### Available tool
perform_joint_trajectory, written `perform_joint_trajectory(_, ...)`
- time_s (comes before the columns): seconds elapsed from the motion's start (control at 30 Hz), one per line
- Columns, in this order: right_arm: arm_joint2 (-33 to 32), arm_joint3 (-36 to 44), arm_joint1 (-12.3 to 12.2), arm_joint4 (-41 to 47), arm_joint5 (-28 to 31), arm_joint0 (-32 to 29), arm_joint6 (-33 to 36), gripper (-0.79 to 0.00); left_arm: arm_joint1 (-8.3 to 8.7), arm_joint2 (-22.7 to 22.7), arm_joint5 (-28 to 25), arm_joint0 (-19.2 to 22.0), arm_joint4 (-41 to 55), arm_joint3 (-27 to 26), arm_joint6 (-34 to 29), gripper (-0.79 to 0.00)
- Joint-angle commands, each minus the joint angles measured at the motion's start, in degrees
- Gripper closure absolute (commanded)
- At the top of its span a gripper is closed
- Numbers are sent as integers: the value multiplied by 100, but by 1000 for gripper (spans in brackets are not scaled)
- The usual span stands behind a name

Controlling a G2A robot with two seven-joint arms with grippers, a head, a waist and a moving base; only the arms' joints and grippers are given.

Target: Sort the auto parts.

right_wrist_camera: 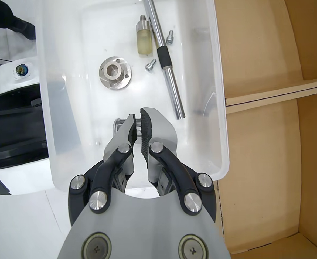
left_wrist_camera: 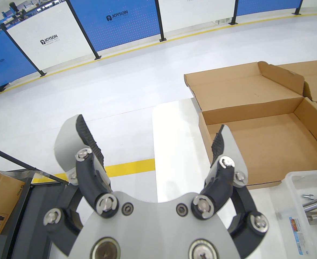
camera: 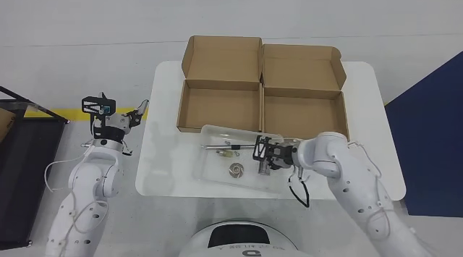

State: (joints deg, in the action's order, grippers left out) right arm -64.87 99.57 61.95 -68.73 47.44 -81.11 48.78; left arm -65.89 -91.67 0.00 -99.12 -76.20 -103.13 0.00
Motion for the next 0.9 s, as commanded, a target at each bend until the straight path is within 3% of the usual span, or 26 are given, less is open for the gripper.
perform_joint_trajectory(0.0,74,0,-3,-48,-79,3,126,-489,0,0,0,0,0,0,0,-785)
perform_joint_trajectory(0.03,119,-3,-1,-51,-116,20,184,-785,0,0,0,0,0,0,0,-785)
perform_joint_trajectory(0.43,844,-256,82,-393,-814,381,1027,-785,0,0,0,0,0,0,0,-785)
perform_joint_trajectory(0.87,1657,-714,268,-627,-1253,895,1443,-785,0,0,0,0,0,0,0,-785)
